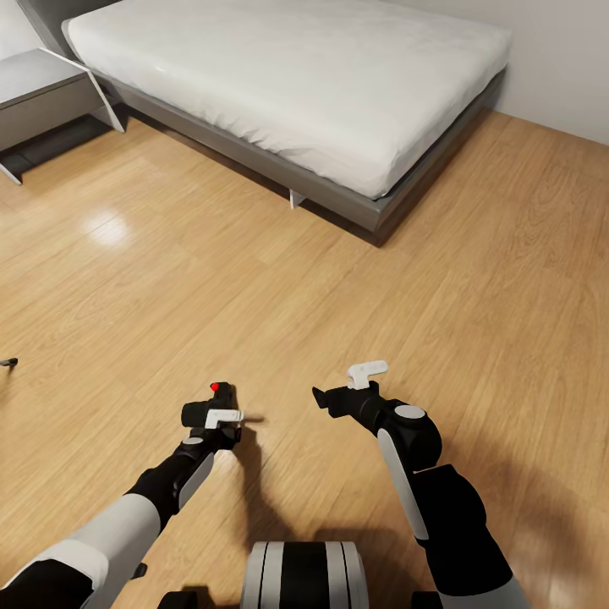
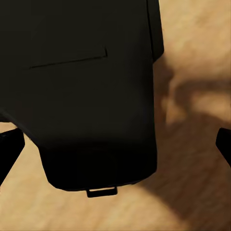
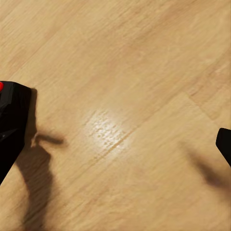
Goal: Attach the digital camera to the camera tripod in the bedroom.
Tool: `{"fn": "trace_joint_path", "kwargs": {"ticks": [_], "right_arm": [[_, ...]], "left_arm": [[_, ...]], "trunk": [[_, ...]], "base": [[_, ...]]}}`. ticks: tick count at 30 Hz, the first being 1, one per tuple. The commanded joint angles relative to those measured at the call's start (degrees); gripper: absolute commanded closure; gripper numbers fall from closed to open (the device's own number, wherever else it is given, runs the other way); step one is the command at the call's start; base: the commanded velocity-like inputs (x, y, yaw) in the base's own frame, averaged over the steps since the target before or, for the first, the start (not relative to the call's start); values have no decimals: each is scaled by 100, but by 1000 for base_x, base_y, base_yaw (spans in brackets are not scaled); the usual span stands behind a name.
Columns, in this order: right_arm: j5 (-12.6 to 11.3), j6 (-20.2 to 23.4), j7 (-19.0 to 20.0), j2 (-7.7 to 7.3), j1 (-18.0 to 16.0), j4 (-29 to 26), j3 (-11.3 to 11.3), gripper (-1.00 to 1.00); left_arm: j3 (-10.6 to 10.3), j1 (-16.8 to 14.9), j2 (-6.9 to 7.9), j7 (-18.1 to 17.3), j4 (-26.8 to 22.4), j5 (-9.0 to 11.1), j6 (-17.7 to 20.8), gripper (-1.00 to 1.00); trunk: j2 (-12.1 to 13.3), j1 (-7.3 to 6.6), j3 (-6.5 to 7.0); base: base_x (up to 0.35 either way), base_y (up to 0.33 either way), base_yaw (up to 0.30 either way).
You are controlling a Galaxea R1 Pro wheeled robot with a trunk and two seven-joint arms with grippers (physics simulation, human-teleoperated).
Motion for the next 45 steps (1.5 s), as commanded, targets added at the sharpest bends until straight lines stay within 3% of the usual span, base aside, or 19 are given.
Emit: {"fn": "trace_joint_path", "kwargs": {"ticks": [1, 2, 3, 11, 27, 45], "right_arm": [[-24, 27, 0, 2, -3, -5, -2, -100], [-24, 27, 0, 2, -3, -5, -2, -100], [-24, 27, -1, 2, -3, -5, 3, -100], [-24, 20, -5, -19, -3, -5, 212, -100], [-24, 18, -7, -24, -3, -5, 267, -100], [-24, 36, 1, -25, -3, -5, 262, -100]], "left_arm": [[-49, 0, 13, 41, -11, 56, 23, -100], [-49, 0, 13, 41, -11, 56, 23, -100], [-49, 0, 19, 36, -9, 57, 19, 100], [-41, 3, 67, 18, 0, 87, 25, 100], [-42, 3, 72, 12, -11, 106, 21, 100], [-50, 3, 70, -10, -156, 98, 101, 100]], "trunk": [[-1, -1, -3], [-1, -1, -3], [-1, -1, -3], [-1, -1, -3], [-1, -1, -3], [23, -47, 395]], "base": [[0, 0, 0], [0, 0, 0], [0, 0, 0], [0, 0, 0], [0, 0, 0], [0, 0, 0]]}}
